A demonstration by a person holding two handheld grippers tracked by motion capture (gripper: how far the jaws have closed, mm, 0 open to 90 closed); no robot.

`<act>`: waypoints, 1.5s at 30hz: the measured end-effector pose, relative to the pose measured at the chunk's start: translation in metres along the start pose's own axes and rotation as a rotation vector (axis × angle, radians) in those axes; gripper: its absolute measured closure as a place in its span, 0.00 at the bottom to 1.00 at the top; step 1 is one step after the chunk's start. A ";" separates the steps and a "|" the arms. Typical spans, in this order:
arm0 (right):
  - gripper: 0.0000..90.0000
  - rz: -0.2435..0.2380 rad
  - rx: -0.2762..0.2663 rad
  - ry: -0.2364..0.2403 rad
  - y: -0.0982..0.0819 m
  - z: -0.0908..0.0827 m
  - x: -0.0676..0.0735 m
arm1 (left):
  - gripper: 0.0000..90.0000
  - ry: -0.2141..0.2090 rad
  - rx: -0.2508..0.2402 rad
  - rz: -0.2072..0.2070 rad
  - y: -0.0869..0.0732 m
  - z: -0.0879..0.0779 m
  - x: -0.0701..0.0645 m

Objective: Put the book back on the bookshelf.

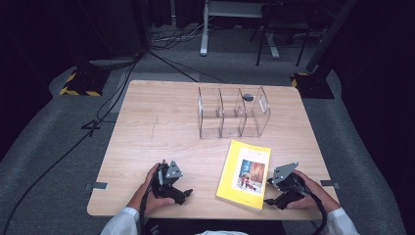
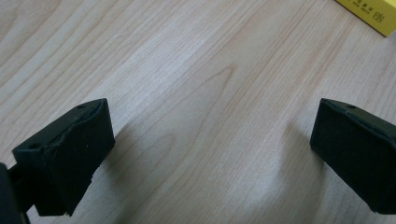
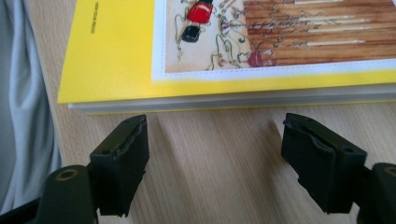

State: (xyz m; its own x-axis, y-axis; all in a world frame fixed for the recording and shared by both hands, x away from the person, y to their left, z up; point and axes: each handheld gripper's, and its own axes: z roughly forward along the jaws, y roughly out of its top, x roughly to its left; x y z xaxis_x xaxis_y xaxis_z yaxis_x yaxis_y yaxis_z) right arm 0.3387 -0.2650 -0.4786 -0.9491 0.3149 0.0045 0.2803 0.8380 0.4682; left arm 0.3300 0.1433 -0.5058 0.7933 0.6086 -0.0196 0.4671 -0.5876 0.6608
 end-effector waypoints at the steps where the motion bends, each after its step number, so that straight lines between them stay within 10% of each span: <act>1: 0.26 -0.005 0.007 -0.003 0.001 0.000 0.001 | 0.00 -0.002 -0.001 0.005 0.001 0.001 -0.001; 14: 0.16 -0.017 0.075 -0.002 0.016 0.008 0.011 | 0.00 -0.050 0.000 0.058 0.013 0.012 -0.018; 28: 0.27 0.053 -0.101 0.010 0.010 -0.003 0.003 | 0.02 -0.081 0.005 0.094 0.023 0.019 -0.040; 33: 0.29 0.081 -0.180 0.023 0.011 -0.010 0.001 | 0.22 -0.126 -0.018 0.136 0.029 0.020 -0.050; 45: 0.28 0.100 -0.266 0.007 0.018 -0.017 0.004 | 0.19 -0.204 -0.086 0.278 0.068 0.033 -0.107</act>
State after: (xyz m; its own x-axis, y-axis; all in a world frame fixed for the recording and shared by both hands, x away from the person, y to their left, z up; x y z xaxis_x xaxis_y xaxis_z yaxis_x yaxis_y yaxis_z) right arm 0.3379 -0.2561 -0.4547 -0.9198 0.3865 0.0684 0.3262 0.6558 0.6808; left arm 0.2900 0.0212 -0.4839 0.9511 0.3079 0.0258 0.1951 -0.6633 0.7224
